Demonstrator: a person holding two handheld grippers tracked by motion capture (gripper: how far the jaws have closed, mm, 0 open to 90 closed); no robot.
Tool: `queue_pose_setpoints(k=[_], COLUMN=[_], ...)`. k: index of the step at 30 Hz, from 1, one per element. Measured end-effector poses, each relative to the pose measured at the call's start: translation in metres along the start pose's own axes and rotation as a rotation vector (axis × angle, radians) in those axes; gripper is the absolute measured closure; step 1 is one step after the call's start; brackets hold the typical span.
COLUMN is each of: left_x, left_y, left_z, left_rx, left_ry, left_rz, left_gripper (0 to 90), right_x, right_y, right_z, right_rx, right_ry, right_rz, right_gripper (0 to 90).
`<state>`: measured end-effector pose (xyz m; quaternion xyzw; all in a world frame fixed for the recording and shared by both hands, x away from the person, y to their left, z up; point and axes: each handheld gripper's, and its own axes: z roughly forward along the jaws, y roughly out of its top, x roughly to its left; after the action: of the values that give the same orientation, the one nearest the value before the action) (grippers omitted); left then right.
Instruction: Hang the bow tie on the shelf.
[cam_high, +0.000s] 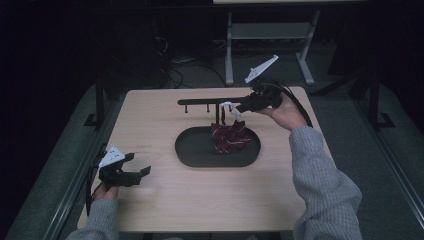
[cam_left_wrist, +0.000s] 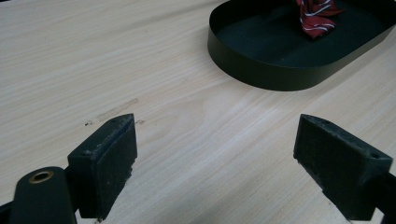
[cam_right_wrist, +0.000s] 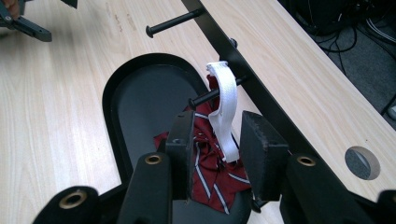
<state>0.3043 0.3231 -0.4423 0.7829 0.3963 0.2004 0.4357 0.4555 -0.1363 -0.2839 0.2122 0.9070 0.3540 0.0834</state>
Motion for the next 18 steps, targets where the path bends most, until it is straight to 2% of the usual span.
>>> queue_pose_setpoints(k=[9, 18], left_x=[-0.0008, -0.0006], left_y=[0.0000, 0.0000], left_z=[0.0008, 0.0005], left_rx=[0.005, 0.007], left_ry=[0.001, 0.002], left_rz=[0.000, 0.002], left_gripper=[13.0, 13.0], right_x=[0.0019, 0.0025], right_y=[-0.0036, -0.0090], right_z=[-0.0056, -0.0098], right_rx=[-0.005, -0.018], right_ry=[-0.011, 0.003], right_rz=[0.007, 0.026], right_gripper=[61.9, 58.3])
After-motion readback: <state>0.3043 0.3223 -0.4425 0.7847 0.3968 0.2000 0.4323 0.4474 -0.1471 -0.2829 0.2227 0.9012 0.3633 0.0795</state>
